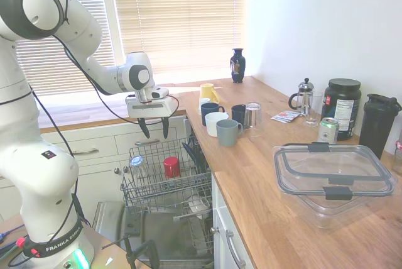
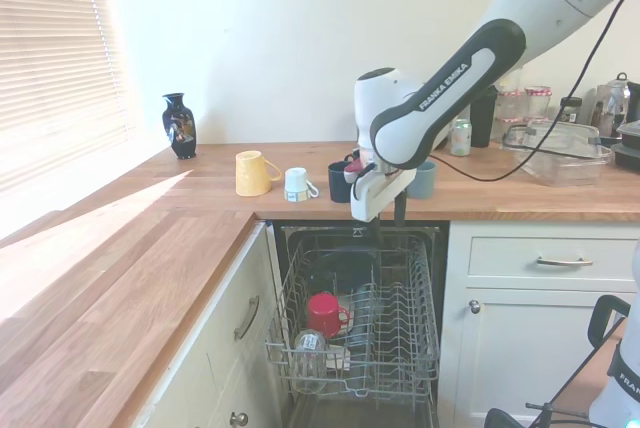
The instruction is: Unload a mug from dishwasher
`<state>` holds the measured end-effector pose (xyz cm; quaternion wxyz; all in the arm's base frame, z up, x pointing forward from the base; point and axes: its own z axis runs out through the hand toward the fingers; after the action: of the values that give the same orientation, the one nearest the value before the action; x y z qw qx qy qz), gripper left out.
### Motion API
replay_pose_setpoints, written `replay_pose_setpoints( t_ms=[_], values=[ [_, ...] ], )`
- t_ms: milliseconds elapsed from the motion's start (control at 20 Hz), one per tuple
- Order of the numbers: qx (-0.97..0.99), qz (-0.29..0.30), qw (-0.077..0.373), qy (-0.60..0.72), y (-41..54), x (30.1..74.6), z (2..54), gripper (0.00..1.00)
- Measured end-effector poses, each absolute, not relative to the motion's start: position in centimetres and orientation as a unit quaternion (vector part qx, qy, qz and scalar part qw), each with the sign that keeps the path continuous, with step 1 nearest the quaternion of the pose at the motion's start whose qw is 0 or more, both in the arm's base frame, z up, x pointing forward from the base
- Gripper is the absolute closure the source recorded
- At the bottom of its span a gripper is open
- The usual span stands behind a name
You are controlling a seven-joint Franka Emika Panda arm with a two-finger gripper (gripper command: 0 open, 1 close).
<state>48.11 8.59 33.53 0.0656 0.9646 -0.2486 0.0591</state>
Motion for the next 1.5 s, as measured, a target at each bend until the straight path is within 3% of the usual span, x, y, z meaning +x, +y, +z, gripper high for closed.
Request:
replay_pose_setpoints(
  t_ms=[750, 1500],
  values=[
    [0.98, 0.049, 0.077, -0.176, 13.8, 55.2, 24.7, 0.0],
    [0.987, 0.038, 0.073, -0.138, 14.5, 57.9, 16.6, 0.0]
  ],
)
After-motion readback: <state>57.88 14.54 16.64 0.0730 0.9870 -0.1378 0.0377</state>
